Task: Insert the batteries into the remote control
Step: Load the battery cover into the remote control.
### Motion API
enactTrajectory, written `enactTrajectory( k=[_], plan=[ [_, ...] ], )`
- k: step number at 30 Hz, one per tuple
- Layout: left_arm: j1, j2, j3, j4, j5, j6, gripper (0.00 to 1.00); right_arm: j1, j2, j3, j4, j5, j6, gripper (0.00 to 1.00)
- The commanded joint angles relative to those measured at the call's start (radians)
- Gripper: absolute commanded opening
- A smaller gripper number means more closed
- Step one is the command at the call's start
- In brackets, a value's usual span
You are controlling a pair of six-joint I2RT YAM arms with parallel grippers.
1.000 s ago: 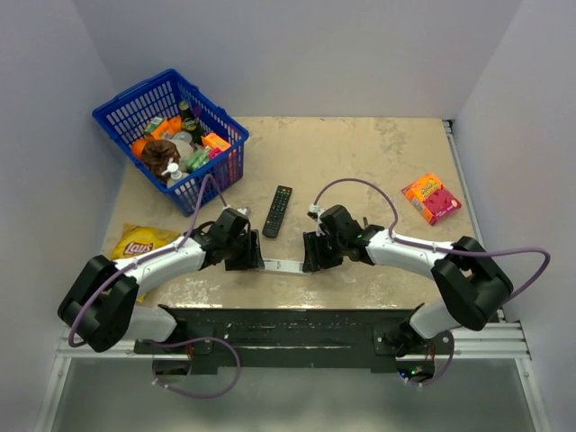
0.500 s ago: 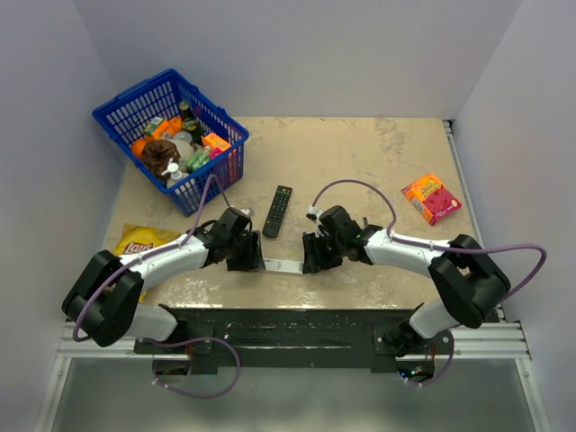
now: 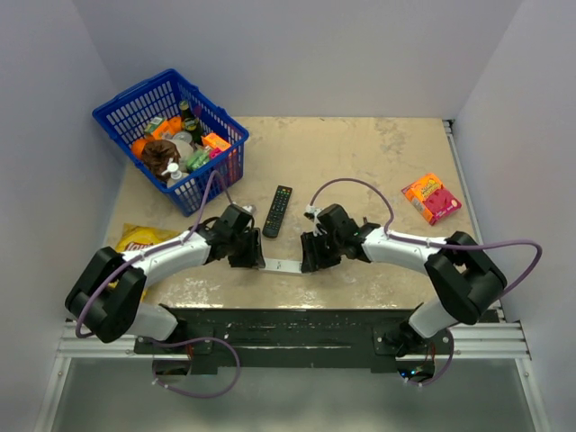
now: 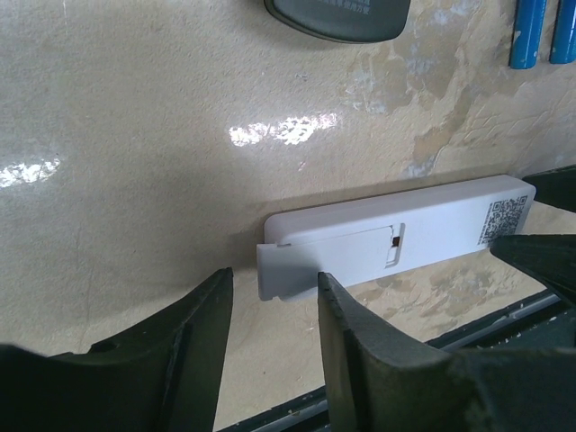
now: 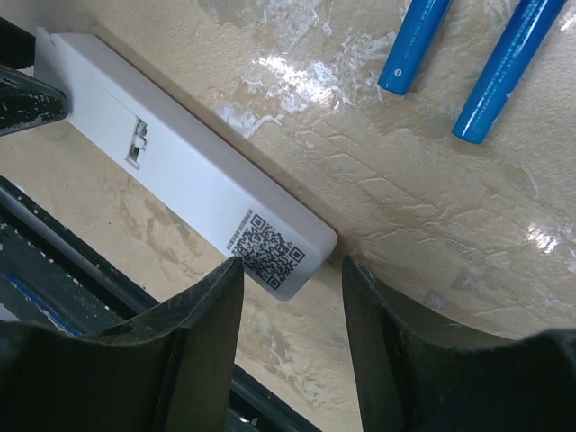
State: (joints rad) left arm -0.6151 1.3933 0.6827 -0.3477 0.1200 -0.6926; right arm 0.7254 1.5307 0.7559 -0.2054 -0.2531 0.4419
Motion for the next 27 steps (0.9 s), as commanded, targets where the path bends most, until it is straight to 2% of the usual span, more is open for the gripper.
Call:
enactTrajectory(
  k=[1, 8, 12, 17, 27],
  plan=[
    [0.006, 0.004, 0.041, -0.004, -0.003, 0.019, 0.49, -0.003, -0.006, 0.049, -0.008, -0.009, -0.026, 0.51],
    [0.006, -0.051, 0.052, -0.046, -0.019, -0.011, 0.61, -0.003, -0.084, 0.105, -0.129, 0.061, -0.103, 0.52],
    [0.006, -0.056, 0.061, -0.043, -0.029, -0.027, 0.59, -0.003, -0.083, 0.123, -0.152, 0.074, -0.089, 0.52],
    [0.006, -0.024, 0.087, -0.039, -0.014, -0.031, 0.51, -0.004, -0.053, 0.083, -0.101, 0.023, 0.006, 0.52],
    [0.006, 0.001, 0.101, -0.068, -0.029, -0.022, 0.5, -0.003, -0.02, 0.031, -0.025, 0.017, 0.058, 0.51]
  ],
)
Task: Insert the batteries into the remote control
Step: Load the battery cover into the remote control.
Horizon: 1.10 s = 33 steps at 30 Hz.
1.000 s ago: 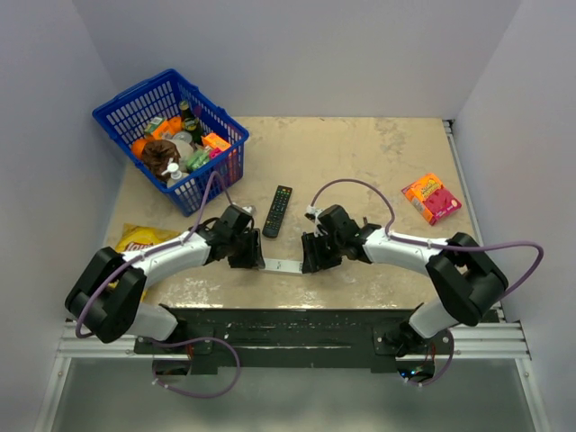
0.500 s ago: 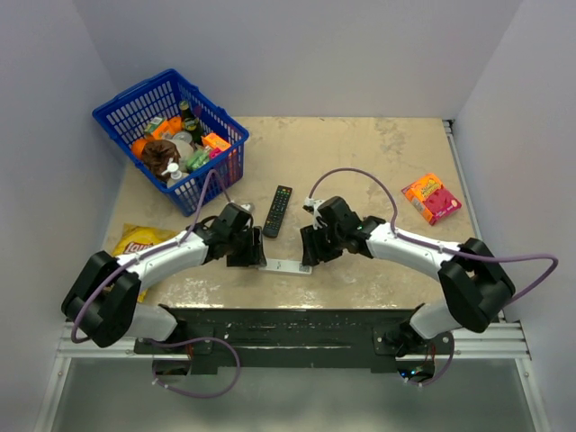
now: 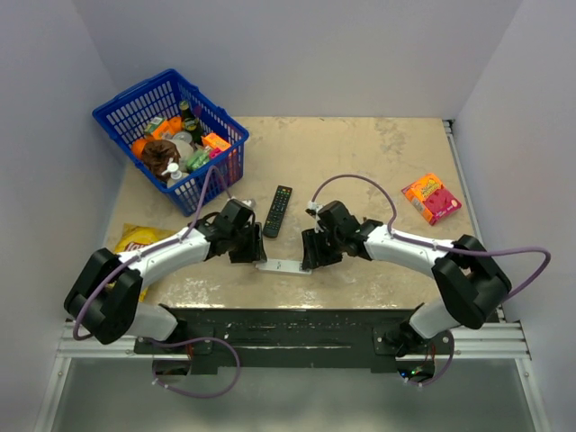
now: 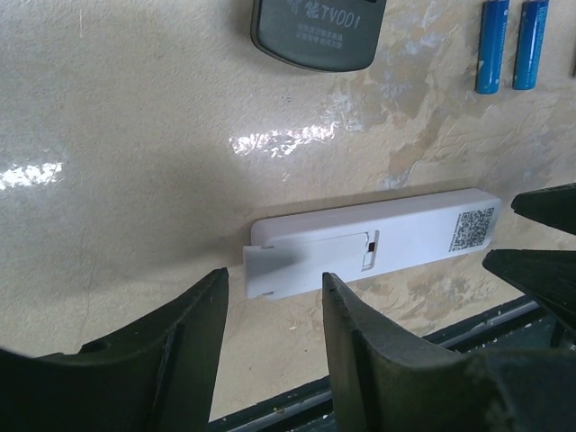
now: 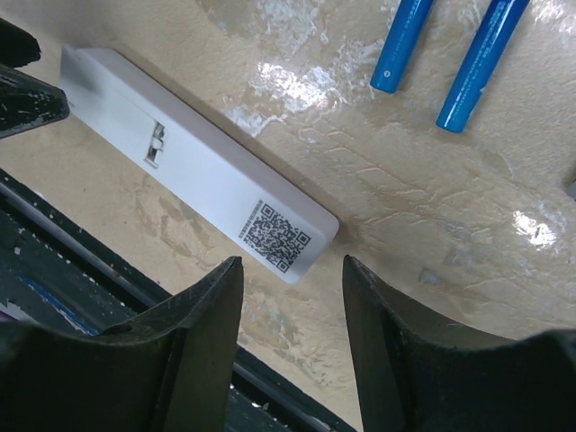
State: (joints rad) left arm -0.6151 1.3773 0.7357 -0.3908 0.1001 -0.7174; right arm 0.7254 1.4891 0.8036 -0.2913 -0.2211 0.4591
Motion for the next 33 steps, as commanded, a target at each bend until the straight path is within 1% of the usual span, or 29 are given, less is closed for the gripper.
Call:
enactTrajectory(
  k=[1, 5, 7, 12, 23, 27, 33],
  plan=[
    [0.005, 0.02, 0.051, -0.029, -0.019, 0.004, 0.5, -0.004, 0.025, -0.023, 0.069, -0.015, 0.044, 0.51],
    [0.005, 0.023, 0.056, -0.042, -0.023, 0.007, 0.49, -0.004, 0.033, -0.035, 0.106, -0.026, 0.064, 0.49],
    [0.005, 0.025, 0.056, -0.037, -0.014, 0.009, 0.46, -0.003, 0.039, -0.038, 0.115, -0.026, 0.069, 0.48],
    [0.005, 0.032, 0.06, -0.039, -0.01, 0.007, 0.45, -0.004, 0.054, -0.043, 0.13, -0.027, 0.081, 0.46],
    [-0.009, 0.051, 0.074, -0.059, -0.034, 0.003, 0.44, -0.004, 0.046, -0.046, 0.116, -0.014, 0.079, 0.44],
    [-0.029, 0.071, 0.093, -0.074, -0.051, 0.01, 0.39, -0.003, 0.045, -0.043, 0.113, -0.011, 0.076, 0.44],
    [-0.044, 0.089, 0.108, -0.088, -0.065, 0.009, 0.38, -0.004, 0.049, -0.041, 0.112, -0.012, 0.07, 0.44]
  ],
)
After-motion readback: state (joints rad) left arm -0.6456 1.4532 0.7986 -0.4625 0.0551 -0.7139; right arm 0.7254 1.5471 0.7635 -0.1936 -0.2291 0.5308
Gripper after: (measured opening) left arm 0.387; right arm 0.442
